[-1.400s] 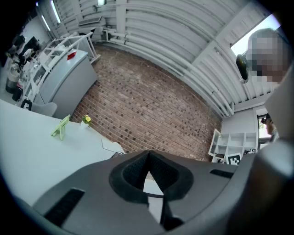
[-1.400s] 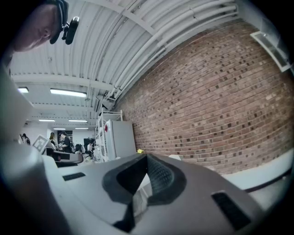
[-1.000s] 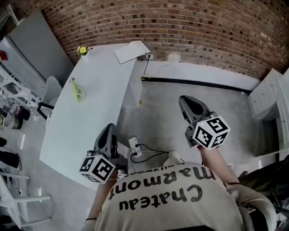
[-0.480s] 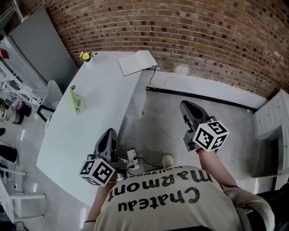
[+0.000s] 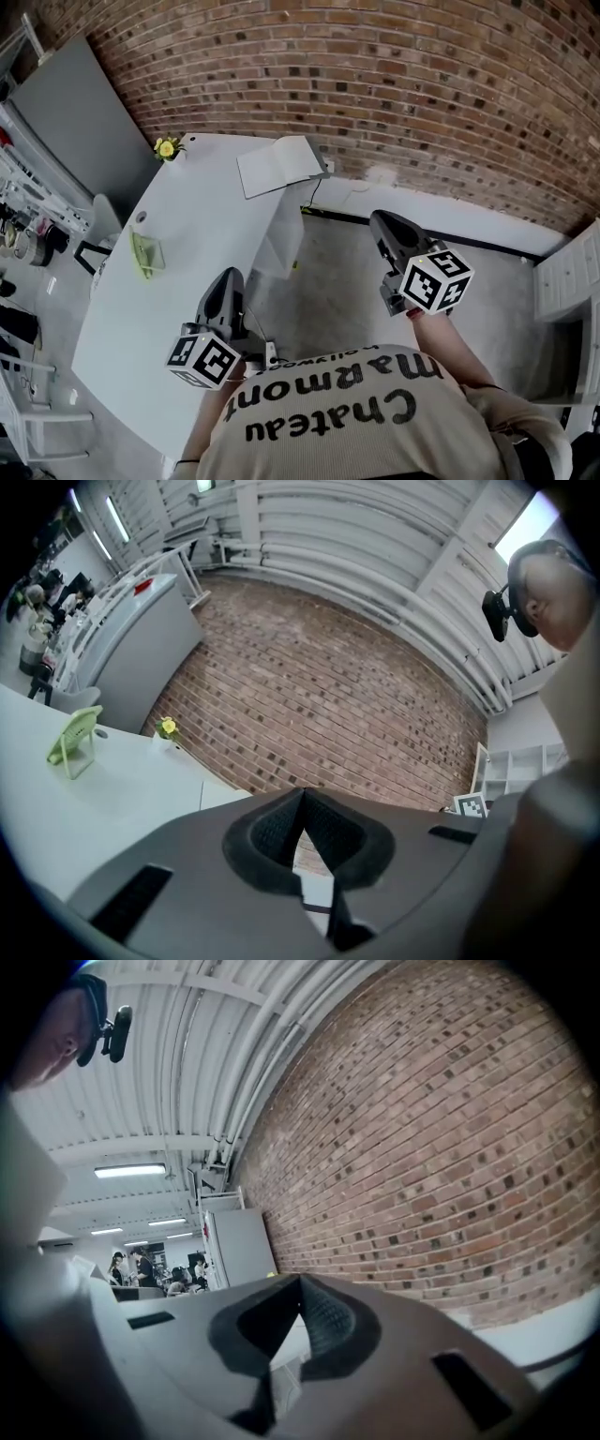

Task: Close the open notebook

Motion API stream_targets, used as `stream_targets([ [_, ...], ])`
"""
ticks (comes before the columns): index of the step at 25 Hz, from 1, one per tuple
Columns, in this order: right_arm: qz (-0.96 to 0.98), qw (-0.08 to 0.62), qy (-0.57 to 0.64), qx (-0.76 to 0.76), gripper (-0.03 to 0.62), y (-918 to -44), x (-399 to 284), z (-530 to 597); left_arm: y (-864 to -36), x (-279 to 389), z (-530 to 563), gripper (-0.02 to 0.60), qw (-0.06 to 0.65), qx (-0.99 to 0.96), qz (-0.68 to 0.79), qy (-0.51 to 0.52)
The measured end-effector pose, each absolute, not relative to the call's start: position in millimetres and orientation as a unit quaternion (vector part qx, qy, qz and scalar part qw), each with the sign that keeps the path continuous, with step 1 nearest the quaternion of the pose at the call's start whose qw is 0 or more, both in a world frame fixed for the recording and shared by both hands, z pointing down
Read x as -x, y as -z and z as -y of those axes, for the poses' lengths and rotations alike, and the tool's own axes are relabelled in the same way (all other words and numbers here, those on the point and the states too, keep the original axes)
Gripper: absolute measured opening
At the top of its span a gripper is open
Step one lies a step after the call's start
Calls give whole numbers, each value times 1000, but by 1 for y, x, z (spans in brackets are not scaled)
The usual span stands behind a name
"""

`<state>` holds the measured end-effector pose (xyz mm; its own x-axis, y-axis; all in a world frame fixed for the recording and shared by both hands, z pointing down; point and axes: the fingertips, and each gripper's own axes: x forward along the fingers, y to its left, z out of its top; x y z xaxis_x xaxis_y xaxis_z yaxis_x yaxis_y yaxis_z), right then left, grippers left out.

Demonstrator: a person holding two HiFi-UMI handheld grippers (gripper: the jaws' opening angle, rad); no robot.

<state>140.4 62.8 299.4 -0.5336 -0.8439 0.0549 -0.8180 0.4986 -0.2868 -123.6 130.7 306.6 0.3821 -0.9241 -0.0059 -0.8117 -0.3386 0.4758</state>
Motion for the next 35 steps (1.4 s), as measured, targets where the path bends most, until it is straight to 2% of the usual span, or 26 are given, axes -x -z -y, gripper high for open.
stream_targets([
  [11,-862,44,187,470,3,-343,-179,-6,-344,95,-87,0,225,-786,562,122],
  [15,-856,32,230,462,3,-371,-176,2,-354,93,-79,0,236,-782,565,113],
  [28,-845,-15,261,467,3,-422,-158,71,-389,99,12,0,270,-784,551,95],
  [35,-826,14,310,471,3,-430,-143,151,-383,123,94,0,266,-784,551,103],
])
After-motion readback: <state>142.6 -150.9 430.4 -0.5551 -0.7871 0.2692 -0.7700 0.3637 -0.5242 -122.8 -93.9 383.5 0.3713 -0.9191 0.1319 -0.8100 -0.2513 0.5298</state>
